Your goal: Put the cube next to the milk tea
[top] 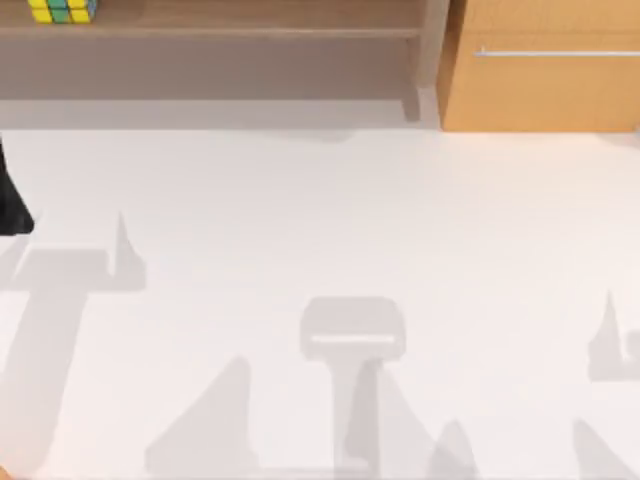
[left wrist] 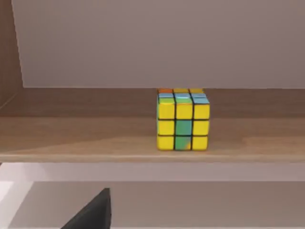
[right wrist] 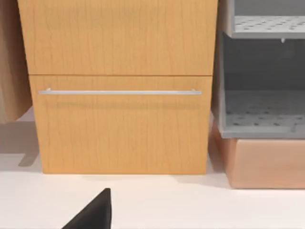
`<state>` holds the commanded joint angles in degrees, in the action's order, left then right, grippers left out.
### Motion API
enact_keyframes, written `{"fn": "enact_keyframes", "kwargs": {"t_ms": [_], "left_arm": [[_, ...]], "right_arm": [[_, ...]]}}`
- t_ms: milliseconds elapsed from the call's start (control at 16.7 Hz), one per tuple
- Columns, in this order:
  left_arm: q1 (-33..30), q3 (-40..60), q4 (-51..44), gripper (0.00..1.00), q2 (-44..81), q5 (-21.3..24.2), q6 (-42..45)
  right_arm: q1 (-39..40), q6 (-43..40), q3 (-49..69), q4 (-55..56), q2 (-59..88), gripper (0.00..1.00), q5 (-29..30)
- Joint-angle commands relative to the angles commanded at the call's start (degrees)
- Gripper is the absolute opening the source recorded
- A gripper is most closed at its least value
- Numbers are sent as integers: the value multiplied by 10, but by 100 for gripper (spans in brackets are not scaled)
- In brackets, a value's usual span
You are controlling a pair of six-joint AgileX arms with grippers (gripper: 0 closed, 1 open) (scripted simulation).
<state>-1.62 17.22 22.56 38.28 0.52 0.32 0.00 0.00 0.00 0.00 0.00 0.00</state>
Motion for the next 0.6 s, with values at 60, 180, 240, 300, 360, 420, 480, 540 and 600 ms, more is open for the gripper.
{"fn": "enact_keyframes", "kwargs": {"t_ms": [60, 180, 240, 300, 360, 420, 480, 540, 600], "left_arm": [[-2, 22, 30, 100, 67, 0, 1], [-5, 66, 90, 100, 205, 0, 2], [-6, 88, 119, 100, 271, 0, 1], [-6, 110, 147, 100, 331, -1, 1], [-7, 131, 175, 100, 387, -2, 0], [-7, 152, 203, 100, 439, -3, -1], [-7, 173, 231, 100, 486, -4, -2], [-7, 193, 257, 100, 531, -5, -3], [-7, 213, 283, 100, 573, -6, -4]], "right_arm": [[0, 0, 0, 0, 0, 100, 0], [0, 0, 0, 0, 0, 100, 0], [0, 0, 0, 0, 0, 100, 0], [0, 0, 0, 0, 0, 100, 0], [0, 0, 0, 0, 0, 100, 0], [0, 0, 0, 0, 0, 100, 0], [0, 0, 0, 0, 0, 100, 0], [0, 0, 0, 0, 0, 100, 0], [0, 0, 0, 0, 0, 100, 0]]}}
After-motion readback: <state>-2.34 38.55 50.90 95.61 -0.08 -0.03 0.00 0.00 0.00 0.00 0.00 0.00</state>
